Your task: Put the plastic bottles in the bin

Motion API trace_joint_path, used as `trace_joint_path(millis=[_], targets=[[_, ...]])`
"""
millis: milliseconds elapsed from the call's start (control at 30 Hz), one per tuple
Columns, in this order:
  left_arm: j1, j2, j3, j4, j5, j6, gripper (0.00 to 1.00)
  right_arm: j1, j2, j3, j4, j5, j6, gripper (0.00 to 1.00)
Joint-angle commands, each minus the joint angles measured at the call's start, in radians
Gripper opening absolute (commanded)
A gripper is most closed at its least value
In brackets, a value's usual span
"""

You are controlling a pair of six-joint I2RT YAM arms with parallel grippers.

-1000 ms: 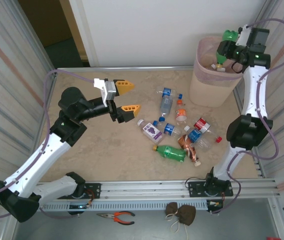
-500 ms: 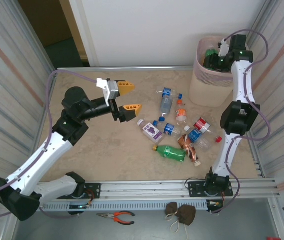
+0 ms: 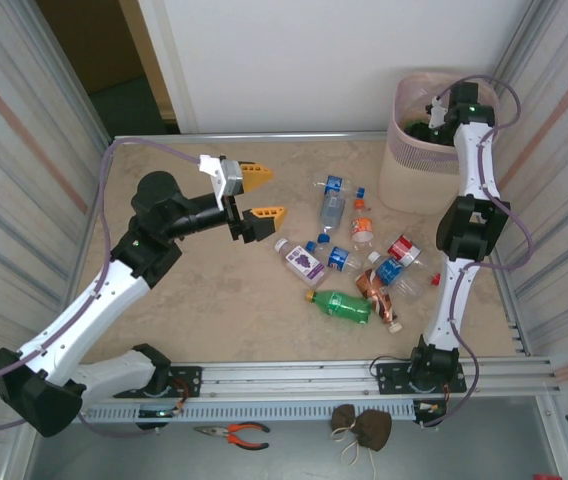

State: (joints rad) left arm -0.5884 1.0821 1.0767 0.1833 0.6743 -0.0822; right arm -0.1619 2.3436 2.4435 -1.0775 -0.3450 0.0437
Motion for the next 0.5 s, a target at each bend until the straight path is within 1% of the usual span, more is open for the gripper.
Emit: trace_joint_path(millis=[0,133,467], targets=[[0.01,-0.001,-0.004,0.029,-0.018,-0.015,0.85,0.008,0.015,0.025,-0.024,0.013,-0.009,0.75],[0.011,-0.005,-0.006,0.03,-0.022,-0.019,0.85,0.007,-0.032,0.025,-0.012,0.023,-0.006,0.82],[0.011,-0.012,-0.014,0.016,-0.038,-0.033,0.85,0.008,-0.172,0.025,0.004,0.052,-0.004,0.82]])
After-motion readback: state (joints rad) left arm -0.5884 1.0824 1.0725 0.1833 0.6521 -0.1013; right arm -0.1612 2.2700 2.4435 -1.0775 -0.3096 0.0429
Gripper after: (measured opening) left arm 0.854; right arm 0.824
